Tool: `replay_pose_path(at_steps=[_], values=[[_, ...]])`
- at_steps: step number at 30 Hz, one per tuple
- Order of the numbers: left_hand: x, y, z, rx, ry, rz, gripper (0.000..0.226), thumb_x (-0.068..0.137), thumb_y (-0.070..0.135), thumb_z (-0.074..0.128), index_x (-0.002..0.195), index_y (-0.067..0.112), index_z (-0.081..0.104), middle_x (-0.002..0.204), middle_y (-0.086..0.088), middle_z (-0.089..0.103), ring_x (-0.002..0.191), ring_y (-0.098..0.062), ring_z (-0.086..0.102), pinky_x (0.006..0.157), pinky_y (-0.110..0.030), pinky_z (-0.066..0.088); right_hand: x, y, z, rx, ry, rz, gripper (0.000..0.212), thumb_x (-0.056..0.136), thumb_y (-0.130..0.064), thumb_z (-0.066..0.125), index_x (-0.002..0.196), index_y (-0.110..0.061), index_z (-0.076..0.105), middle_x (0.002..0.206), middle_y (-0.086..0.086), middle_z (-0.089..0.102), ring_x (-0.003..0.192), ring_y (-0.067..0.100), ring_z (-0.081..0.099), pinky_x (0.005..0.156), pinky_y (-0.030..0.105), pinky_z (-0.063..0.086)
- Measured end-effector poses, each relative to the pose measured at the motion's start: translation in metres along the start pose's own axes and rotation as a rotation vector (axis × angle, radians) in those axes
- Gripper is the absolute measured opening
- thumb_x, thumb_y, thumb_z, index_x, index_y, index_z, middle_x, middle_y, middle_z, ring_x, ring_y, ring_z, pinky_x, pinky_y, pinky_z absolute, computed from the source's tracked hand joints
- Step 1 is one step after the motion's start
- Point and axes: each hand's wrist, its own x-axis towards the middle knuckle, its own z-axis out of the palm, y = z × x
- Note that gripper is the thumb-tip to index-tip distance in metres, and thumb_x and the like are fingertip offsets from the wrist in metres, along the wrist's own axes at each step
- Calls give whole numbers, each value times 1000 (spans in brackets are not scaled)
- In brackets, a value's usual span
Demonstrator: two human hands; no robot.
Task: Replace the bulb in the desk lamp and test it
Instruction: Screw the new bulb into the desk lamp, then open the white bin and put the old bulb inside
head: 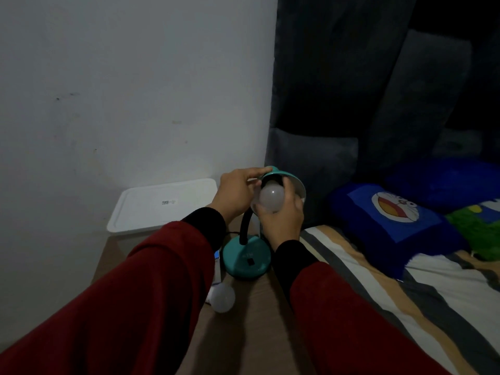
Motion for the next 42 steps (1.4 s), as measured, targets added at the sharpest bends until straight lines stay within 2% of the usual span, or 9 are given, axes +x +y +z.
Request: replay_pose_path(at_steps=[4, 14, 16, 19, 22, 27, 32, 38, 42], values=[[0, 1, 0, 8, -3, 0, 38, 94, -5, 48, 126, 11, 61, 131, -8, 61, 103, 2, 48, 68, 19, 28, 0, -2, 0, 83, 12, 76, 61, 89, -23, 62, 143, -23, 35, 143, 11, 46, 131, 26, 44, 102, 26, 39], [-2, 2, -1, 13, 0, -9, 38, 94, -4, 48, 126, 13, 61, 130, -7, 62, 105, 1, 51, 71, 18, 30, 4, -3, -3, 51, -85, 105, 65, 93, -30, 56, 149, -22, 24, 148, 12, 40, 135, 27, 39, 104, 28, 36], [-3, 2, -2, 31, -4, -4, 40, 95, -1, 48, 130, 15, 57, 132, -7, 61, 117, -7, 55, 87, 8, 31, 7, -3, -4, -1, -130, 133, 72, 92, -33, 56, 151, -18, 16, 148, 15, 38, 135, 30, 38, 106, 31, 35], [-8, 1, -4, 112, -39, -27, 53, 96, 12, 49, 145, 26, 35, 136, -11, 57, 127, -21, 53, 105, -16, 33, 9, -6, -11, -168, -198, 144, 81, 90, -33, 58, 151, -9, 8, 147, 20, 38, 134, 34, 39, 106, 35, 36], [-15, 0, -10, 220, -76, -101, 56, 96, 24, 50, 148, 25, 28, 140, -16, 51, 130, -29, 47, 110, -31, 33, 8, -17, -18, -343, -221, 100, 78, 88, -28, 60, 147, -3, 16, 142, 23, 40, 129, 36, 43, 102, 36, 40], [-36, -11, -34, 523, -228, -232, 48, 94, 32, 52, 138, 15, 47, 142, -12, 50, 132, -27, 44, 111, -30, 31, -1, -36, -37, -616, -279, 78, 45, 87, -22, 58, 126, 0, 52, 131, 23, 52, 116, 35, 56, 92, 35, 48], [-65, -18, -72, 726, -335, -326, 49, 94, 35, 52, 139, 15, 46, 143, -11, 47, 134, -26, 39, 110, -33, 34, -10, -53, -47, -845, -311, 32, 42, 88, -24, 56, 125, -4, 53, 130, 18, 54, 117, 34, 56, 93, 37, 48], [-90, -41, -120, 824, -324, -439, 49, 92, 39, 53, 133, 12, 53, 140, -10, 49, 131, -26, 43, 108, -35, 39, -18, -76, -24, -1008, -557, -128, 48, 85, -34, 62, 125, -7, 58, 129, 12, 58, 118, 28, 55, 94, 32, 47], [-95, -70, -144, 839, -312, -512, 52, 89, 43, 54, 133, 15, 53, 141, -10, 48, 128, -27, 46, 108, -38, 42, -24, -85, 11, -941, -787, -201, 55, 85, -38, 64, 133, -17, 51, 134, 7, 56, 122, 24, 53, 98, 29, 43]])
